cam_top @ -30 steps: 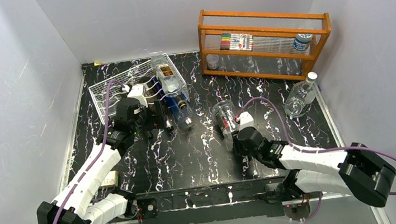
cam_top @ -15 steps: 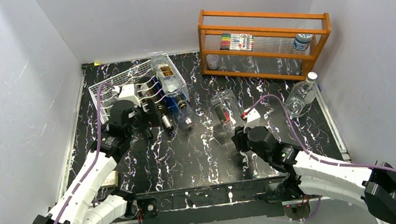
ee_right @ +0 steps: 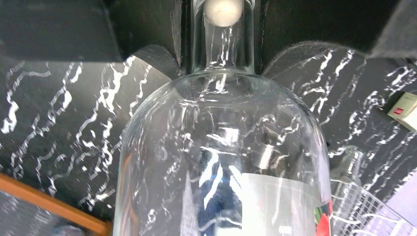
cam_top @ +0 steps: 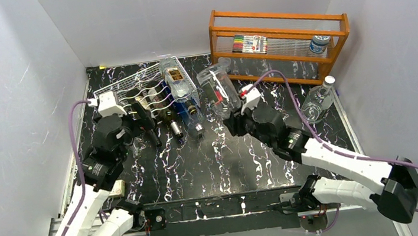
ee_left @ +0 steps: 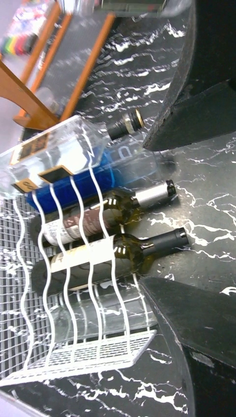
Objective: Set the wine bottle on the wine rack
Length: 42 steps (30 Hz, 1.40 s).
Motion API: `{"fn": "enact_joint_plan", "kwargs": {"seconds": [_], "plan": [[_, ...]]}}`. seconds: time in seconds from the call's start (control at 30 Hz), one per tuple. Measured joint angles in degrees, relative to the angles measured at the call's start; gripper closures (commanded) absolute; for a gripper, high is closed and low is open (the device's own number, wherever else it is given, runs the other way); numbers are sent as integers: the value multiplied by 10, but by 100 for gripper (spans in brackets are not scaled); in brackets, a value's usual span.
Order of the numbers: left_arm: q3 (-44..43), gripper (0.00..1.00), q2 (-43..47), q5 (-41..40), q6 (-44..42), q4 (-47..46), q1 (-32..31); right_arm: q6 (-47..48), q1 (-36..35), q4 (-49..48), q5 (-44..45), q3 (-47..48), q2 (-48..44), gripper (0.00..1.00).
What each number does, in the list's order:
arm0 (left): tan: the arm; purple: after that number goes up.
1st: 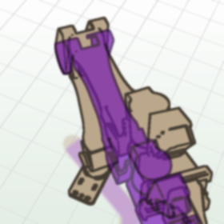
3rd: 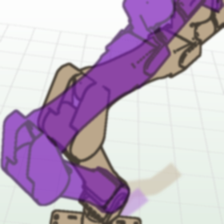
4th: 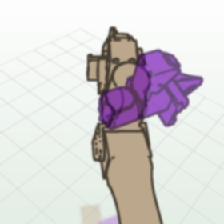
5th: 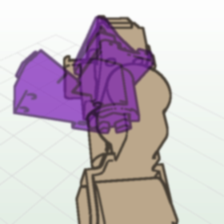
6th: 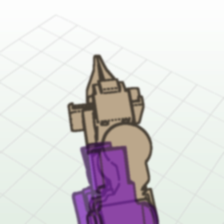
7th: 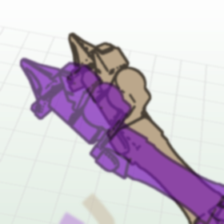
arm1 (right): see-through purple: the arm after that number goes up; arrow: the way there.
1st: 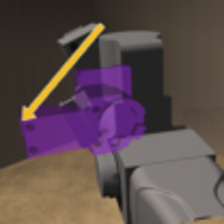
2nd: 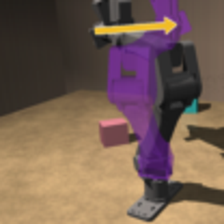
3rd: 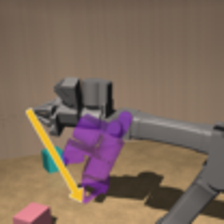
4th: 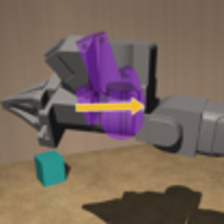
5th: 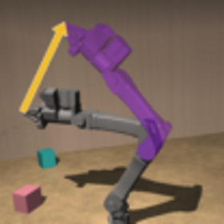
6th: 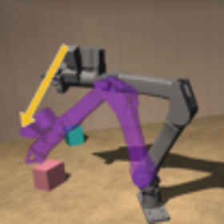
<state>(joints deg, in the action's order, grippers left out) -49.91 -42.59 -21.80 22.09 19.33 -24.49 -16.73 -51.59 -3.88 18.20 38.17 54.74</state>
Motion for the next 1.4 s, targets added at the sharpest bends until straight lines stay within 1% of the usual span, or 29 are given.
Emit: {"fn": "enact_joint_plan", "kwargs": {"seconds": [0.27,0.5,0.67,0.8,0.9,1.07,1.23,1.4], "plan": [[-73,2,48,-18,-11,23,0,-2,-8,-20,-44,125,149,100],[-125,2,85,-30,-27,51,0,-14,-34,-24,-47,277,315,100],[-151,2,105,-35,-39,70,0,-37,-44,-18,-51,376,417,100],[-163,2,113,-38,-46,85,0,-60,-43,19,-54,476,507,100],[-165,2,113,-37,-48,94,0,-77,-43,51,-53,534,560,100],[-165,2,115,-37,-53,107,0,-92,-43,109,-59,602,621,100],[-165,2,116,-33,-61,112,0,-110,-43,172,-66,698,687,100],[-165,2,116,-31,-67,118,0,-134,-42,211,-66,746,718,100]]}}
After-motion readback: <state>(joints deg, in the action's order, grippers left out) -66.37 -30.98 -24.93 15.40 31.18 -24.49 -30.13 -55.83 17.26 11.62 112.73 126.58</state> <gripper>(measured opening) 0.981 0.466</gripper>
